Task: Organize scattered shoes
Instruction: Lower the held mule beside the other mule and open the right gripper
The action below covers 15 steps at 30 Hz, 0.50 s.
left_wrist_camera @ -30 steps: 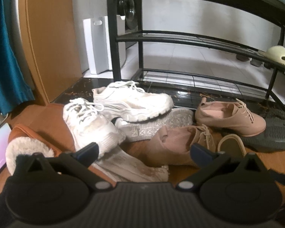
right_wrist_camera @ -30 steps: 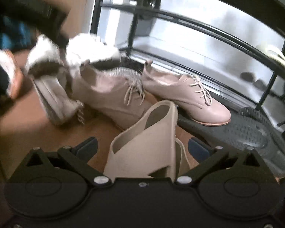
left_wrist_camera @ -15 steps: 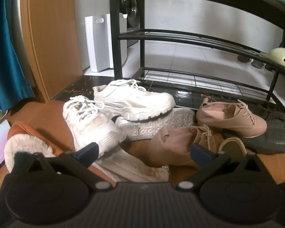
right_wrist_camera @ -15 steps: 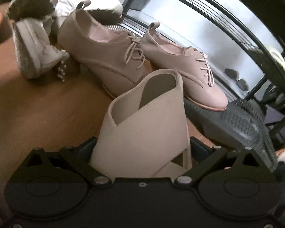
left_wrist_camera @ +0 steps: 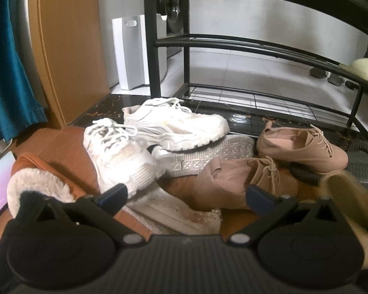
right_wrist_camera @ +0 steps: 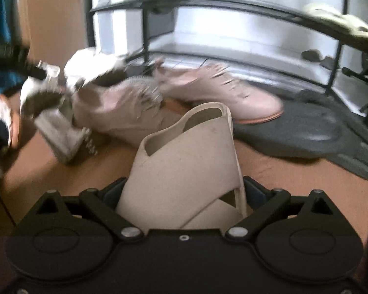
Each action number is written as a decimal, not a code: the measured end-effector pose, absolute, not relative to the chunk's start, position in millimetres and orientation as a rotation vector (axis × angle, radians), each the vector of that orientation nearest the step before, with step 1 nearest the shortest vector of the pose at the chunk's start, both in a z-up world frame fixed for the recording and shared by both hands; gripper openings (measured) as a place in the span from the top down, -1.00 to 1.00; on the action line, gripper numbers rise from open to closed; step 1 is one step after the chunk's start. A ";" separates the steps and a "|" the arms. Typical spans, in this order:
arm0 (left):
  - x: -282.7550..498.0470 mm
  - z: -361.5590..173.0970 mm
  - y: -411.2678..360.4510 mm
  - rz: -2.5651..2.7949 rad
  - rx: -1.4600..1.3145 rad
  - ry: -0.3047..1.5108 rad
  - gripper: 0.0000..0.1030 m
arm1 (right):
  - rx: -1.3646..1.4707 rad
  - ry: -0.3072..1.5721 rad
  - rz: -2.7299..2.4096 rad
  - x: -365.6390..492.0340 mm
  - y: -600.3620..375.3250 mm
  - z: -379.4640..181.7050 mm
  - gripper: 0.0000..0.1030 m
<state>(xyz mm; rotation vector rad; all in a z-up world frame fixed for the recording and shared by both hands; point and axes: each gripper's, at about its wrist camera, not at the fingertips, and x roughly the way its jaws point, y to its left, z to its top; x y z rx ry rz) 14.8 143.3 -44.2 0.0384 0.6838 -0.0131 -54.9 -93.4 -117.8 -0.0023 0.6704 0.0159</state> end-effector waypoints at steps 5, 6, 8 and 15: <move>15.5 -44.4 128.3 -0.031 0.063 0.693 -0.99 | 0.093 0.764 -0.083 -68.3 -161.9 -119.2 -0.90; 15.4 -42.7 122.9 -0.038 0.070 0.687 -0.99 | 0.101 0.792 -0.081 -71.5 -173.5 -125.2 -0.90; 14.4 -39.6 112.4 -0.054 0.084 0.669 -0.99 | 0.136 0.827 -0.059 -76.1 -186.5 -134.8 -0.90; 7.9 -43.5 89.6 -0.090 0.129 0.659 -0.99 | 0.178 0.861 0.042 -61.0 -193.6 -161.4 -0.90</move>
